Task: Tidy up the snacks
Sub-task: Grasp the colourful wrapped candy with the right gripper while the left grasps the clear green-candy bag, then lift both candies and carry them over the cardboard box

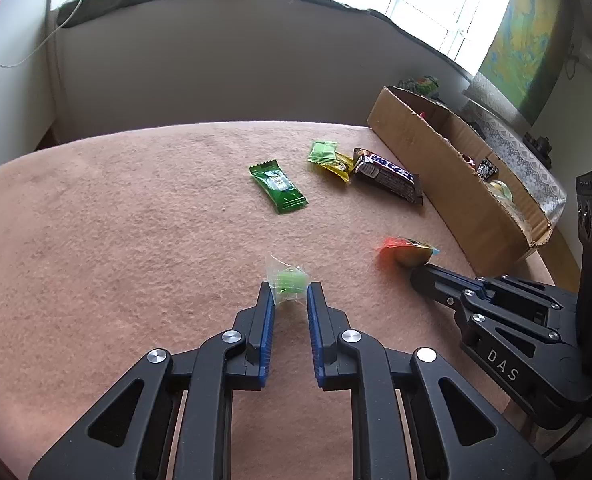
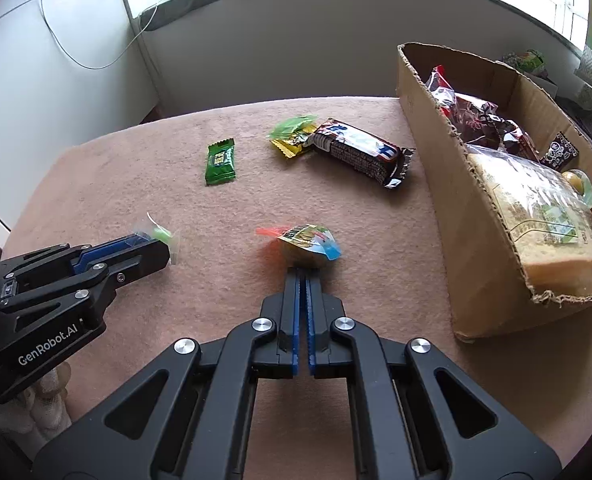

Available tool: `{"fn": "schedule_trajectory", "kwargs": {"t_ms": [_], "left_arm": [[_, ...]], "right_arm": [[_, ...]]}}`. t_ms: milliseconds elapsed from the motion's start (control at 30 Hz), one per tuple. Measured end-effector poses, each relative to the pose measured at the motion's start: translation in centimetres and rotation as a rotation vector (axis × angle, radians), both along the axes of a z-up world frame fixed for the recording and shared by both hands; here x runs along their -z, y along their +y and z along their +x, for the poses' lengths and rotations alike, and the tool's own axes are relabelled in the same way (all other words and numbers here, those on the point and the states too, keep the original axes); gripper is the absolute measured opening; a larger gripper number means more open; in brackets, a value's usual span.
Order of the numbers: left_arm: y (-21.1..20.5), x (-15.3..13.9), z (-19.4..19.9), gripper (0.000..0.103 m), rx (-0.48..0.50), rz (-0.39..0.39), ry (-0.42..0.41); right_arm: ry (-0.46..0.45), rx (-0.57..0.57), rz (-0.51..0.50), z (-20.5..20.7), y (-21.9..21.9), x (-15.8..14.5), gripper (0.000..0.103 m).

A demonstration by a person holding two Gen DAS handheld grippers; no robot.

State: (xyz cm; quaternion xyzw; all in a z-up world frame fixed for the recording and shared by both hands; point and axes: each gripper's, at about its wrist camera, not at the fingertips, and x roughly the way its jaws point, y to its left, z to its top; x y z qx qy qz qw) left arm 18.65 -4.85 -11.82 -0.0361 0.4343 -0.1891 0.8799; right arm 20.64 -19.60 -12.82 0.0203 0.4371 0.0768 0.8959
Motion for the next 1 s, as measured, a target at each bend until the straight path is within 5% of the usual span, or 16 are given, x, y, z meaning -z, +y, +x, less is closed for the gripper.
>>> {"fn": "schedule_trajectory", "kwargs": {"t_ms": [67,167,367,533,733,1000], "left_arm": [[0.1,0.0,0.0,0.015,-0.003,-0.005,0.001],[0.4,-0.1,0.0,0.014,-0.007,-0.020,0.002],[1.1,-0.2,-0.1,0.014,-0.003,-0.060,0.003],[1.7,-0.1,0.1,0.015,0.001,-0.105,0.010],[1.8,-0.2,0.0,0.014,0.011,-0.120,0.009],[2.0,-0.7,-0.5,0.014,-0.002,-0.102,-0.008]], "right_arm": [[0.001,-0.001,-0.010,0.0,0.4,0.0,0.013],[0.000,0.000,-0.011,0.1,1.0,-0.1,0.039],[0.012,0.057,-0.033,1.8,1.8,0.0,0.053],[0.001,0.107,-0.030,3.1,1.9,0.1,0.051],[-0.007,0.092,-0.044,2.8,2.3,0.0,0.031],[-0.032,0.067,0.012,1.5,1.8,-0.8,0.029]]}}
